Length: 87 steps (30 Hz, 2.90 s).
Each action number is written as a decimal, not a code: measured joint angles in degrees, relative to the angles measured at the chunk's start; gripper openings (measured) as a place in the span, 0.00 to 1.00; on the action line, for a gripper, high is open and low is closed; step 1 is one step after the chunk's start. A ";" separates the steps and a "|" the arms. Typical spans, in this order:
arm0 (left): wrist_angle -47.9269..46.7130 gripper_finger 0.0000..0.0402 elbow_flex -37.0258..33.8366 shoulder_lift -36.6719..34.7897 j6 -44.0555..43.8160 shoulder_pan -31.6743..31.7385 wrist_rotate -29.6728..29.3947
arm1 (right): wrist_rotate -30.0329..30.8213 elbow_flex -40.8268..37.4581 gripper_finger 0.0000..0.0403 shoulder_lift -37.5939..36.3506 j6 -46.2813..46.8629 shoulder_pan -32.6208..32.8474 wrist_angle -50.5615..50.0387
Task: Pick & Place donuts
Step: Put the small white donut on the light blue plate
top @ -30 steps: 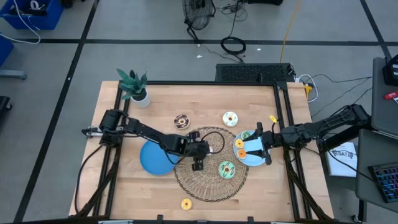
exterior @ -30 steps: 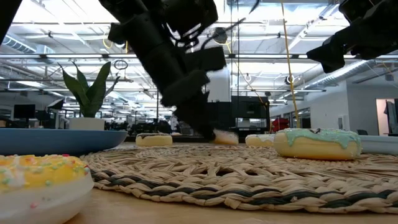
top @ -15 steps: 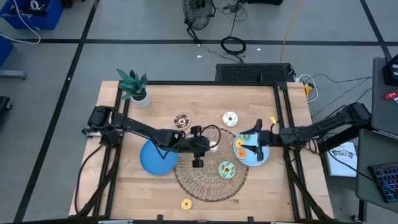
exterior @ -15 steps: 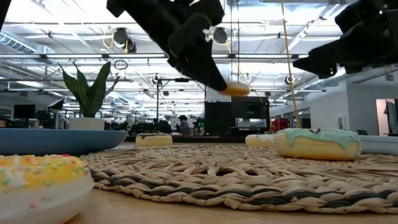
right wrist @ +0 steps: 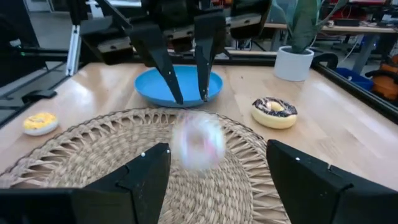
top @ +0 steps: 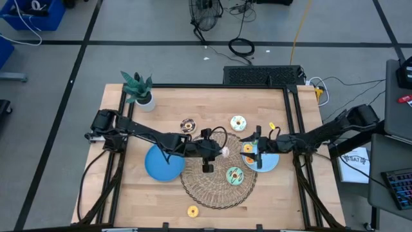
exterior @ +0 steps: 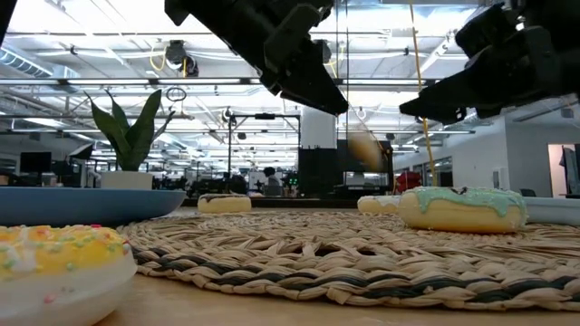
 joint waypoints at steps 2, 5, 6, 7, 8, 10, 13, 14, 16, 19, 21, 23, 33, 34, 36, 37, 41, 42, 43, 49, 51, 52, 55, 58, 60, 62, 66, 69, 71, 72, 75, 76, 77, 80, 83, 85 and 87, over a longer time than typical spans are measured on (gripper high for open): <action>0.17 0.24 0.00 0.00 0.02 0.00 0.00 | -0.01 0.43 0.62 2.62 0.02 -0.26 1.96; 0.78 0.24 0.00 0.00 0.00 0.02 0.01 | 0.00 0.53 0.62 5.77 0.02 -0.54 4.93; 0.48 0.24 0.00 0.00 -0.02 0.02 0.07 | -0.03 0.55 0.62 6.40 0.08 -0.70 5.22; -0.21 0.24 0.00 0.00 -0.37 0.02 0.14 | -0.01 0.55 0.62 6.67 0.26 -0.74 5.18; -1.13 0.24 0.00 0.00 -0.95 0.02 0.32 | 0.01 0.55 0.62 6.95 0.31 -0.75 5.29; -2.08 0.24 0.00 0.00 -3.00 0.14 1.50 | 0.03 0.55 0.62 7.16 0.35 -0.75 5.30; -3.91 0.24 0.00 0.02 -5.16 0.48 4.18 | 0.03 0.55 0.62 7.12 0.24 -0.75 5.81; -4.47 0.24 0.00 0.04 -5.61 0.52 4.89 | 0.03 0.55 0.62 7.12 0.18 -0.75 5.85; -5.49 0.24 0.00 0.04 -6.46 0.51 5.16 | 0.03 0.55 0.62 7.12 0.17 -0.75 6.03; -9.32 0.24 0.02 0.04 -6.56 0.25 4.88 | 0.01 0.55 0.62 7.12 0.22 -0.72 6.00; -14.16 0.24 0.02 0.07 -7.67 0.09 3.17 | 0.00 0.55 0.62 7.12 0.20 -0.72 5.98; -18.88 0.24 0.02 0.09 -9.95 0.08 1.31 | 0.00 0.55 0.62 7.12 0.22 -0.72 5.65; -24.80 0.26 0.00 0.11 -10.67 4.56 8.86 | -0.01 0.55 0.62 7.12 0.21 -0.72 5.98; -24.82 0.27 0.00 0.11 -11.18 5.62 11.55 | -0.04 0.55 0.62 7.12 0.20 -0.72 5.97; -24.28 0.31 0.00 0.69 -11.95 7.26 13.56 | -0.04 0.55 0.62 7.12 0.22 -0.72 5.98; -24.12 0.34 0.00 0.94 -11.51 7.85 13.44 | -0.04 0.55 0.62 7.12 0.21 -0.72 5.98; -24.06 0.48 0.00 1.20 -7.39 9.20 13.63 | -0.06 0.55 0.62 7.12 0.21 -0.72 5.93; -24.05 0.51 0.04 1.44 -6.49 9.37 13.66 | -0.20 0.55 0.62 7.12 0.20 -0.72 5.94; -24.42 0.55 0.02 1.66 -5.70 9.52 13.70 | -0.74 0.55 0.62 7.12 0.21 -0.72 5.95; -24.48 0.65 0.02 3.82 -1.28 9.56 16.70 | -3.01 0.52 0.62 7.12 0.14 -0.72 6.08; -23.55 0.66 0.00 4.74 -1.16 9.51 16.30 | -2.99 0.52 0.62 7.12 -0.10 -0.72 6.08; -23.60 0.66 0.00 5.06 -1.19 9.63 15.84 | -2.99 0.51 0.62 7.11 -0.17 -0.72 6.29; -21.66 0.64 0.02 6.18 -1.35 9.83 15.04 | -2.96 0.49 0.62 7.10 -0.22 -0.75 6.25; -21.32 0.61 -0.03 7.29 -1.32 9.92 14.12 | -2.94 0.50 0.62 7.10 -0.20 -0.75 6.40; -20.76 0.60 0.00 7.45 -1.29 9.90 13.36 | -2.94 0.48 0.62 7.10 -0.19 -0.75 6.37; -20.60 0.58 0.00 7.45 -1.31 9.88 12.99 | -2.92 0.48 0.62 7.10 0.06 -0.75 6.37; -18.70 0.54 0.00 7.50 -1.69 9.86 9.17 | -2.90 0.48 0.62 7.10 0.15 -0.75 6.38; -18.09 0.50 0.00 7.50 -1.62 9.90 7.56 | -2.88 0.48 0.62 7.10 0.15 -0.75 6.37; -17.95 0.46 0.00 7.50 -1.64 9.91 7.56 | -2.88 0.48 0.62 7.10 0.17 -0.75 6.39; -17.98 0.45 0.00 7.50 -1.63 9.88 7.56 | -2.88 0.48 0.62 7.10 0.17 -0.75 6.33; -17.66 0.40 0.00 7.50 -1.68 9.85 7.57 | -2.88 0.48 0.62 7.10 0.17 -0.75 6.26; -17.02 0.38 0.00 7.50 -1.67 9.84 7.57 | -2.86 0.48 0.62 7.10 0.17 -0.75 6.26; -16.27 0.37 0.00 7.50 -1.63 9.84 7.58 | -2.86 0.48 0.62 7.10 0.16 -0.75 6.26; -13.90 0.33 0.00 7.50 -1.21 9.66 7.87 | -2.86 0.48 0.62 7.10 0.11 -0.75 6.33; -12.52 0.31 0.00 7.50 0.73 9.06 9.00 | -2.83 0.48 0.62 7.10 0.20 -0.75 6.33; -12.09 0.31 0.00 7.50 2.97 8.36 9.35 | -2.86 0.48 0.62 7.10 0.20 -0.75 6.33; -12.05 0.32 0.00 7.50 5.27 7.51 8.88 | -2.86 0.48 0.62 7.10 0.19 -0.75 6.33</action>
